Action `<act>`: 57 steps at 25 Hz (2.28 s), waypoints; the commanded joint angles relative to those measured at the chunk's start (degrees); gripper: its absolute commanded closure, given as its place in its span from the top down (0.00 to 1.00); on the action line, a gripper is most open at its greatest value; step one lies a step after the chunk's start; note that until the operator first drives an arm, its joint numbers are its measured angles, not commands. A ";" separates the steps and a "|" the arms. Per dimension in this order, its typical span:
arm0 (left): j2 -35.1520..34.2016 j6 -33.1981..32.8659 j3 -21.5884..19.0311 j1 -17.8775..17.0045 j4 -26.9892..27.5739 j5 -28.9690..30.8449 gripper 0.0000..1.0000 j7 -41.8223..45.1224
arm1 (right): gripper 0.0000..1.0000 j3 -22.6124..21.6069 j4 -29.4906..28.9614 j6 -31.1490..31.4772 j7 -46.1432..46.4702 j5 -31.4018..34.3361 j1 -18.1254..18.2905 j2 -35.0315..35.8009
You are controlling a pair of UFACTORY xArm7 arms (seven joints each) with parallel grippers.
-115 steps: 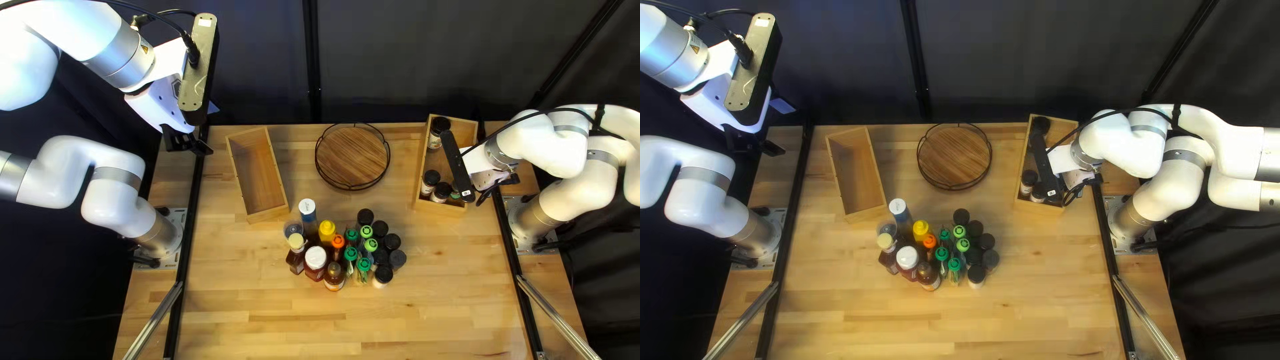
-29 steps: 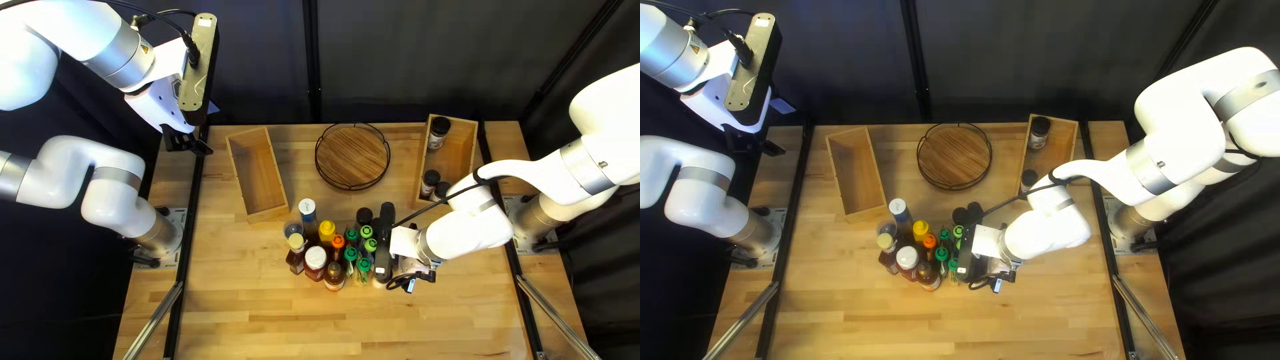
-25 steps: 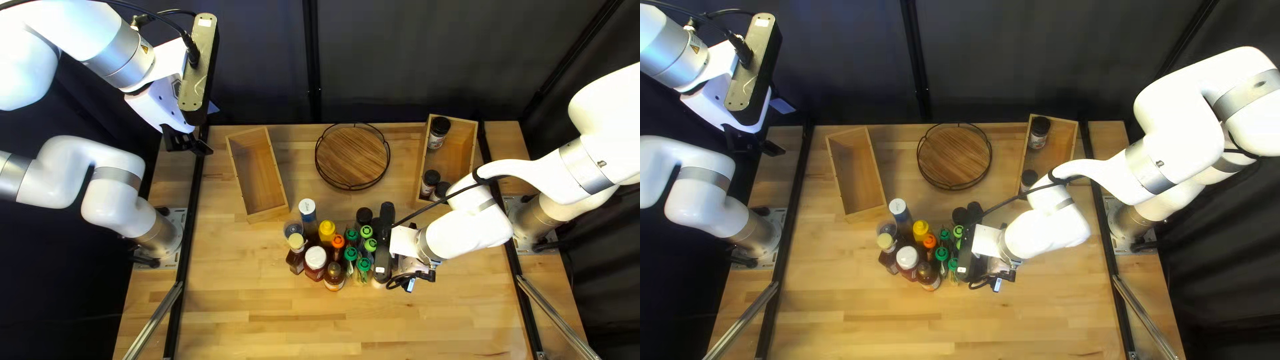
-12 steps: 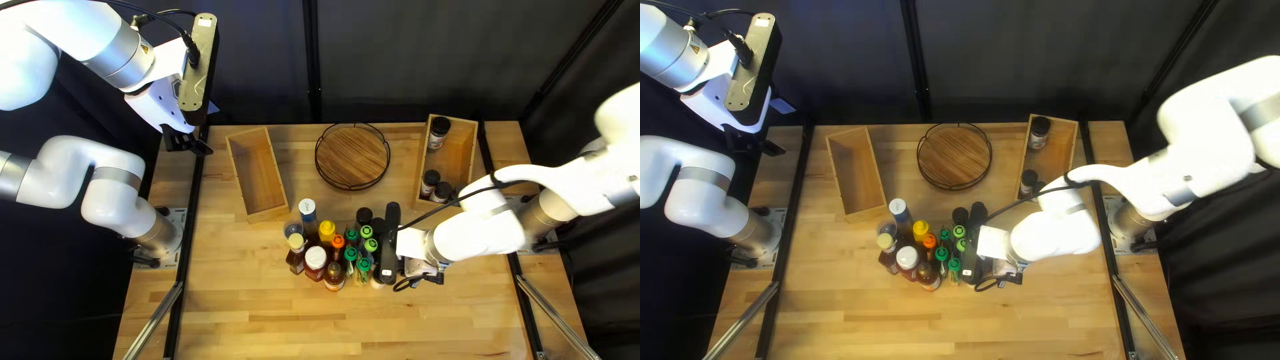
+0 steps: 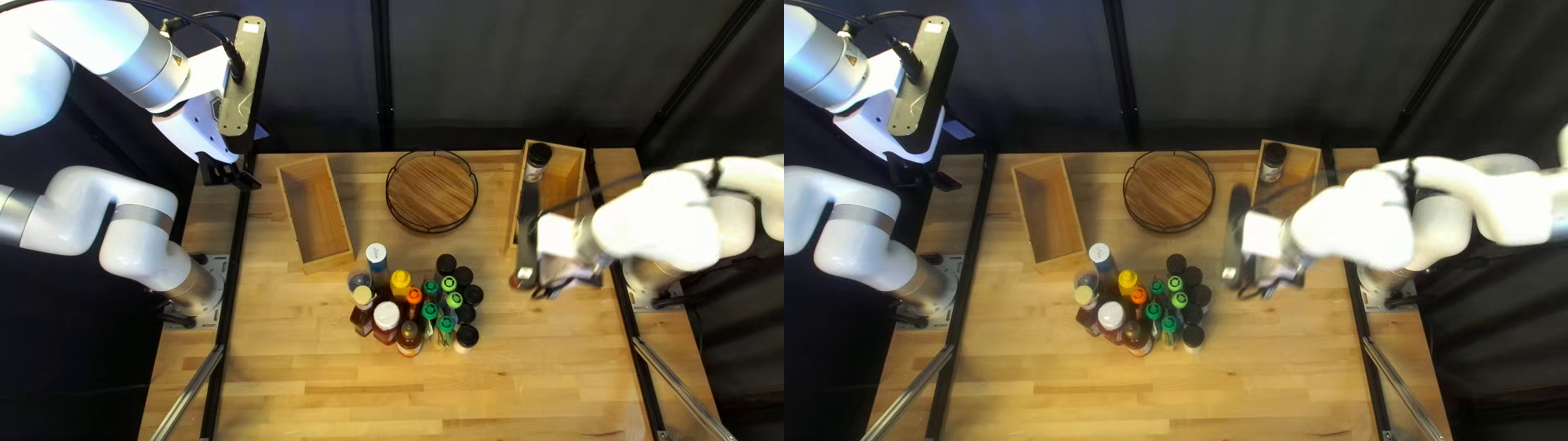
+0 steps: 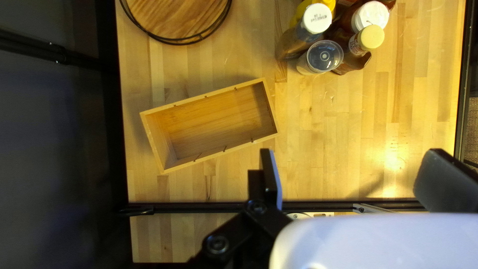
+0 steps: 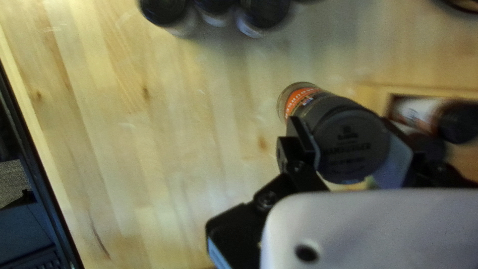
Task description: Separate condiments, baby food and spices and place it in 3 different racks/containers
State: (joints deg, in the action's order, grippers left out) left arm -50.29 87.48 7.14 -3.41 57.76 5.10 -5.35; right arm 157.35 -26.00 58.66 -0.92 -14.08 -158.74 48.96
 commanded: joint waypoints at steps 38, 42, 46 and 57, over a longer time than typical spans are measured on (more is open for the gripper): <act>0.00 0.00 0.00 0.00 0.00 0.00 1.00 0.00 | 0.00 12.22 18.93 -11.12 29.17 2.97 16.88 7.05; 0.00 0.00 0.00 0.00 0.00 0.00 1.00 0.00 | 0.00 12.68 19.54 -13.15 31.17 4.01 15.60 4.99; 0.00 0.00 0.00 0.00 0.00 0.00 1.00 0.00 | 0.00 12.73 19.80 -14.37 32.33 4.32 15.49 3.42; 0.00 0.00 0.00 0.00 0.00 0.00 1.00 0.00 | 0.80 13.33 19.91 -15.09 34.42 4.17 14.26 1.78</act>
State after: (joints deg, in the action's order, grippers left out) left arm -50.29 87.48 7.14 -3.41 57.76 5.10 -5.35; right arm 170.47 -6.14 43.12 33.05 -9.91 -144.19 50.36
